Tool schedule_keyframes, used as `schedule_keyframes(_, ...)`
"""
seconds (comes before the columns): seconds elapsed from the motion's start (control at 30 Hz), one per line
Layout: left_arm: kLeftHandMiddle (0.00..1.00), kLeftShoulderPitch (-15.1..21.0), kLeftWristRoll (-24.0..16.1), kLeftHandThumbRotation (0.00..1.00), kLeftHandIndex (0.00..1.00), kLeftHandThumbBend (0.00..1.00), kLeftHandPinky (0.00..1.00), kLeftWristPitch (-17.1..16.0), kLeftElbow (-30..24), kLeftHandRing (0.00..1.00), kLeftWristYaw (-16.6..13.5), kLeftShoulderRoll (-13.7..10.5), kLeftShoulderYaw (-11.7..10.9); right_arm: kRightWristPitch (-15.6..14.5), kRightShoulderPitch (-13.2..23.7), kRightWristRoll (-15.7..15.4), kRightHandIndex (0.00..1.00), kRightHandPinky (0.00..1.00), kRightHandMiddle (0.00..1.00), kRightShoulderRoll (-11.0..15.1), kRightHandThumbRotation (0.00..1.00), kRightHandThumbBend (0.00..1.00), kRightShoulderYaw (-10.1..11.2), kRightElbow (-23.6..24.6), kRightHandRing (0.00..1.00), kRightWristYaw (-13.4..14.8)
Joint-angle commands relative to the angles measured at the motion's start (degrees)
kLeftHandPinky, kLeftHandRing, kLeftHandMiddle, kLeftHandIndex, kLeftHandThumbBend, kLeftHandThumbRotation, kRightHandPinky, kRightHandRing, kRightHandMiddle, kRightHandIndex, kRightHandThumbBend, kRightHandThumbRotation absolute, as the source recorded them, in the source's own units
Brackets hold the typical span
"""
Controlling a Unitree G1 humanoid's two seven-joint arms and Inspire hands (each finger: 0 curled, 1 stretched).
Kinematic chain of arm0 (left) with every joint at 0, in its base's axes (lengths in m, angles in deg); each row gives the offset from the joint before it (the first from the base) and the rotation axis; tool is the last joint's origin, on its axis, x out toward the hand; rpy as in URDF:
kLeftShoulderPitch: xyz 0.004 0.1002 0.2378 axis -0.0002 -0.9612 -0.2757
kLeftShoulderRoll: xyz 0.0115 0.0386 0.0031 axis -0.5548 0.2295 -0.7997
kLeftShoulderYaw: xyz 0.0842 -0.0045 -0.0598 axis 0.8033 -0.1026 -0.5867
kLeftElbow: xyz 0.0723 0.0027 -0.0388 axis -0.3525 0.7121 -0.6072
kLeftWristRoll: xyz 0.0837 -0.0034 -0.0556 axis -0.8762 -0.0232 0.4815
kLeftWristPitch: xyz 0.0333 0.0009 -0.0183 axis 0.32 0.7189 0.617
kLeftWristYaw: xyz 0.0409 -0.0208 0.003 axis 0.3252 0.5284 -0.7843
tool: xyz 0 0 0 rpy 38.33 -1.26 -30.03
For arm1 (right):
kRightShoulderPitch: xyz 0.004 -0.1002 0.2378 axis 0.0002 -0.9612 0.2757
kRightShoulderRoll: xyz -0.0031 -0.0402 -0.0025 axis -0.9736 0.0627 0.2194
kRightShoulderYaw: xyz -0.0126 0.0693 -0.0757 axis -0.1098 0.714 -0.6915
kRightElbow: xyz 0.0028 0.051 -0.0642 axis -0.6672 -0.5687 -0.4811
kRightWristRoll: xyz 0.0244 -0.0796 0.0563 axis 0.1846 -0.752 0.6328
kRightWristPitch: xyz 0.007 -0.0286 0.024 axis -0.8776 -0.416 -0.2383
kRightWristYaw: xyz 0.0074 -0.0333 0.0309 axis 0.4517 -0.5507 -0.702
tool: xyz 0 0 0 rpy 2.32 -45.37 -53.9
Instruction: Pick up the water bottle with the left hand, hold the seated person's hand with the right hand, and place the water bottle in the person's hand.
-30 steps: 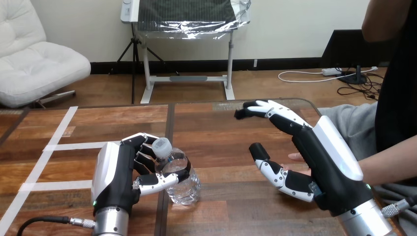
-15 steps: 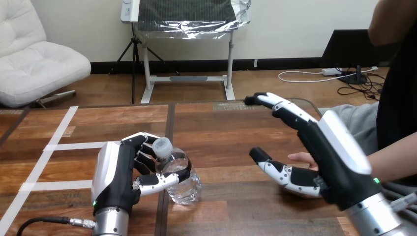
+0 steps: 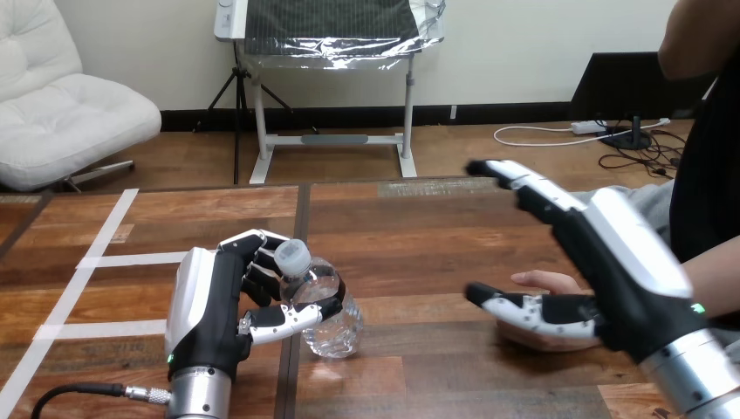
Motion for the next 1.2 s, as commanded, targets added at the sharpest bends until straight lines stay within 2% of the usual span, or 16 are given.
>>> schedule_keyframes(0.0, 0.44, 3.10, 0.00, 0.00, 0.50, 0.58, 0.38, -3.13, -4.54, 0.40, -1.50, 0.81, -1.16, -0.62, 4.85, -1.27, 0.89, 0.80, 0.93, 3.01, 0.00, 0.77, 2.83, 0.89, 0.89, 0.25)
schedule_keyframes(0.23, 0.44, 2.64, 0.46, 0.00, 0.50, 0.57, 0.38, -2.78, -6.30, 0.40, -0.96, 1.31, -1.38, -6.12, 5.57, -2.85, 0.91, 0.81, 0.95, 5.90, 0.00, 0.81, 3.94, 1.88, 0.92, -3.02)
schedule_keyframes(0.5, 0.45, 1.74, 1.01, 0.00, 0.50, 0.57, 0.39, -3.50, -8.94, 0.40, -0.59, 1.79, -1.50, -6.75, 7.50, -5.02, 0.90, 0.83, 0.94, 10.57, 0.00, 0.86, 4.20, -0.02, 0.92, -5.18)
schedule_keyframes(0.8, 0.44, 0.78, 0.91, 0.00, 0.50, 0.58, 0.37, -3.98, -11.67, 0.39, -0.20, 2.02, -1.23, -9.49, 9.86, -8.64, 0.89, 0.82, 0.93, 15.59, 0.00, 0.89, 2.52, -1.56, 0.91, -11.16)
schedule_keyframes(0.93, 0.44, 0.44, 0.77, 0.00, 0.50, 0.58, 0.36, -4.69, -12.41, 0.39, -0.26, 2.12, -1.15, -10.60, 11.30, -10.07, 0.88, 0.83, 0.92, 18.04, 0.00, 0.88, 1.32, -2.49, 0.92, -15.13)
schedule_keyframes(1.17, 0.43, -0.08, 0.96, 0.00, 0.49, 0.59, 0.35, -5.89, -13.39, 0.38, -0.18, 2.49, -1.15, -12.66, 14.11, -13.07, 0.87, 0.83, 0.90, 20.90, 0.00, 0.88, -0.96, -4.31, 0.90, -20.71)
